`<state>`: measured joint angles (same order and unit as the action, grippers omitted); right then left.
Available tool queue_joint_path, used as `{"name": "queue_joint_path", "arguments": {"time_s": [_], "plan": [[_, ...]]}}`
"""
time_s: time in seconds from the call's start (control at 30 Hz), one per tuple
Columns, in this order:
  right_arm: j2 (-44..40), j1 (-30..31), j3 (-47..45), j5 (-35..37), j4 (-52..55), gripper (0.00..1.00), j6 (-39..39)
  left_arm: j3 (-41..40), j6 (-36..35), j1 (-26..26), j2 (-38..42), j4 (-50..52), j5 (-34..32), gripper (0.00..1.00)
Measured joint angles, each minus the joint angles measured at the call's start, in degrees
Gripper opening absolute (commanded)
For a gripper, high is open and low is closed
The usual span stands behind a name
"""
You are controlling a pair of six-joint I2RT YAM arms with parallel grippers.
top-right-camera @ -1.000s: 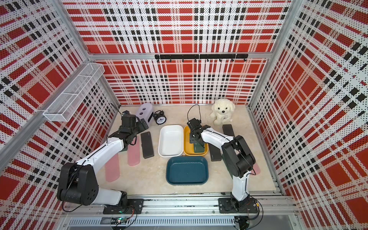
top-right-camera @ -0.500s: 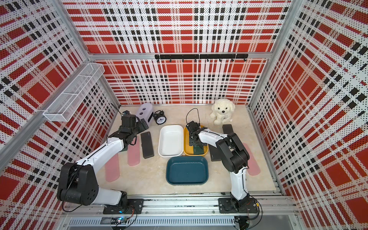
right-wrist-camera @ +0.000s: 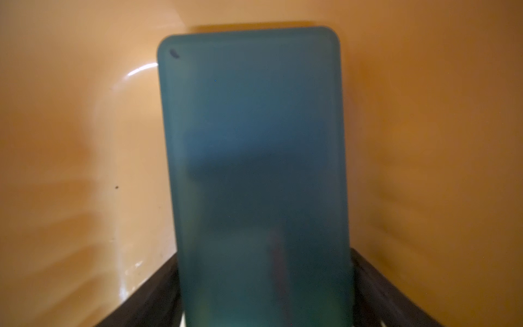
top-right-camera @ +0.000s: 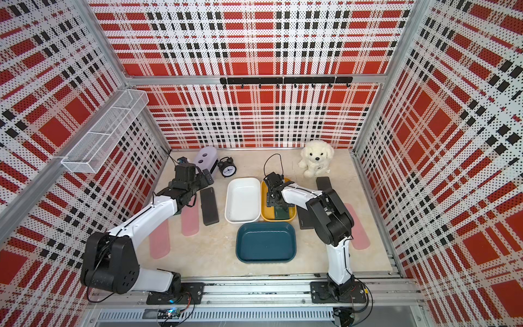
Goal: Place the pencil cases by color into the storage box
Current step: Place the pencil case at the storage box.
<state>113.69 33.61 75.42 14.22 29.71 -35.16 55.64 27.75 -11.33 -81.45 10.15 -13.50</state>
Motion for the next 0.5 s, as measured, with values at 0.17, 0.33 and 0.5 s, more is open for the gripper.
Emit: {"name": "queue_joint_path", "arguments": {"time_s": [0.17, 0.33, 0.5], "plan": [[0.0, 0.2, 0.0, 0.2, 0.0, 1.00, 0.8, 0.0, 0.0, -0.5, 0.5, 1.3, 0.0, 0.96], [0.0, 0.2, 0.1, 0.5, -0.1, 1.00, 1.7, 0.0, 0.0, -0.5, 1.2, 2.7, -0.3, 0.99], [0.0, 0.3, 0.7, 0.9, 0.0, 1.00, 2.5, 0.0, 0.0, -0.4, 2.1, 4.0, -0.7, 1.00]]}}
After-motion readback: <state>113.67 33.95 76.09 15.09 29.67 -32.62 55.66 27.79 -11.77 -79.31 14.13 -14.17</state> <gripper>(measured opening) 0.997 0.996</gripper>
